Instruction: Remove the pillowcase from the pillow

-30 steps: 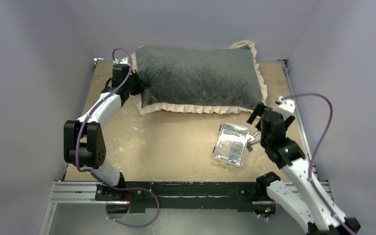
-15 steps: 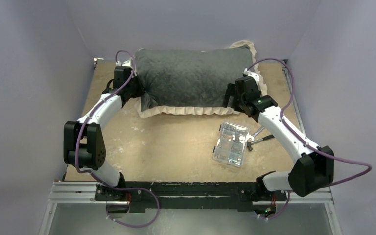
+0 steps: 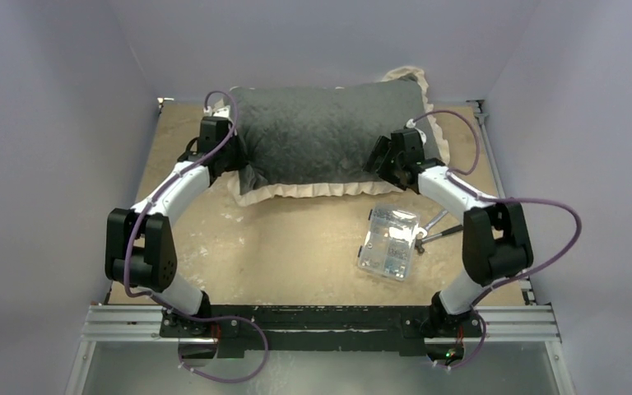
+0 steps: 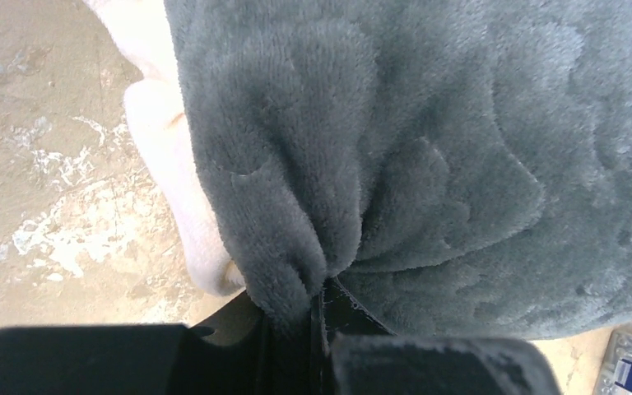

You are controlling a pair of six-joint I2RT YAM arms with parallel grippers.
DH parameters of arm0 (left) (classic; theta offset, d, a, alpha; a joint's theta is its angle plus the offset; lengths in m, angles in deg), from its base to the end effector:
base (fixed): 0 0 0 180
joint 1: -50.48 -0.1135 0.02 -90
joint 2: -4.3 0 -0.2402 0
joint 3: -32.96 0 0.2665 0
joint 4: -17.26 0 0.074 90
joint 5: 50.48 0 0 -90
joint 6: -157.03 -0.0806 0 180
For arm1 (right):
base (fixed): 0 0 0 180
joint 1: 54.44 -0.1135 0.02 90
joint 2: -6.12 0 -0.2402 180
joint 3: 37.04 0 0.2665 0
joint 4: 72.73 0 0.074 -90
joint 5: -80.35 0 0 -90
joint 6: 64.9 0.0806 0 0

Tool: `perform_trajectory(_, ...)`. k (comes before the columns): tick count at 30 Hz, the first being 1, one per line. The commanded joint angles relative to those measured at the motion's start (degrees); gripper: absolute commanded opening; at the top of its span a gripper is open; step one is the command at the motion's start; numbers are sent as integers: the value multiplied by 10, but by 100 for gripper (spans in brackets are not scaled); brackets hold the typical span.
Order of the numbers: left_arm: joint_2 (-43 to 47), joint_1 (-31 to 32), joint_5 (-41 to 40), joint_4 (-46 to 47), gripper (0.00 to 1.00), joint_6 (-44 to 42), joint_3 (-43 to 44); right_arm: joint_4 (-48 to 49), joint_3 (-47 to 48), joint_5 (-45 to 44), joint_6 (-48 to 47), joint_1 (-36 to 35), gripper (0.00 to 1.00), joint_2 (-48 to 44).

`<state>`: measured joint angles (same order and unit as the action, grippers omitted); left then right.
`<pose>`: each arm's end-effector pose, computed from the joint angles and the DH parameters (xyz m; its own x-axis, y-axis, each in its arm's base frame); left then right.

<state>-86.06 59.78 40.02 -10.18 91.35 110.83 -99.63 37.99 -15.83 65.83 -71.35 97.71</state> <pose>0.3949 -0.0654 0.1968 -0.6465 -0.3114 -0.6965 -0.1076 0.9410 -0.3209 0.3795 0.1063 0.1716 -0.6386 0.4839 -0.5984 0.2669 0.8686 0.4175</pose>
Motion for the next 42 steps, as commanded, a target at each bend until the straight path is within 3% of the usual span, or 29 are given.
perform_trajectory(1, 39, 2, -48, 18, 0, -29, -4, 76, 6, 47, 14, 1, 85, 56)
perform_trajectory(9, 118, 2, -46, -11, 0, -28, -47, 105, 39, 67, -66, 0, 9, 67)
perform_trajectory(11, 139, 2, -26, -30, 0, -26, -51, 101, 54, 82, -79, -2, 0, 65)
perform_trajectory(21, 317, 2, 107, -148, 0, -5, -102, 72, 138, 115, -126, -51, 0, 64)
perform_trajectory(32, 434, 5, 413, -207, 2, -52, -152, 56, 180, 134, -134, -67, 0, 90)
perform_trajectory(34, 437, 5, 417, -228, 13, -62, -139, 45, 170, 144, -121, -67, 8, 87)
perform_trajectory(35, 435, 5, 405, -242, 21, -68, -125, 43, 161, 141, -108, -66, 17, 82)
perform_trajectory(38, 415, 5, 330, -287, 44, -73, -62, 29, 141, 119, -106, -56, 36, 59)
perform_trajectory(40, 398, 4, 280, -306, 54, -71, -13, 18, 125, 116, -101, -39, 51, 35)
perform_trajectory(42, 379, 4, 226, -319, 60, -64, 36, 11, 103, 128, -92, -12, 60, 13)
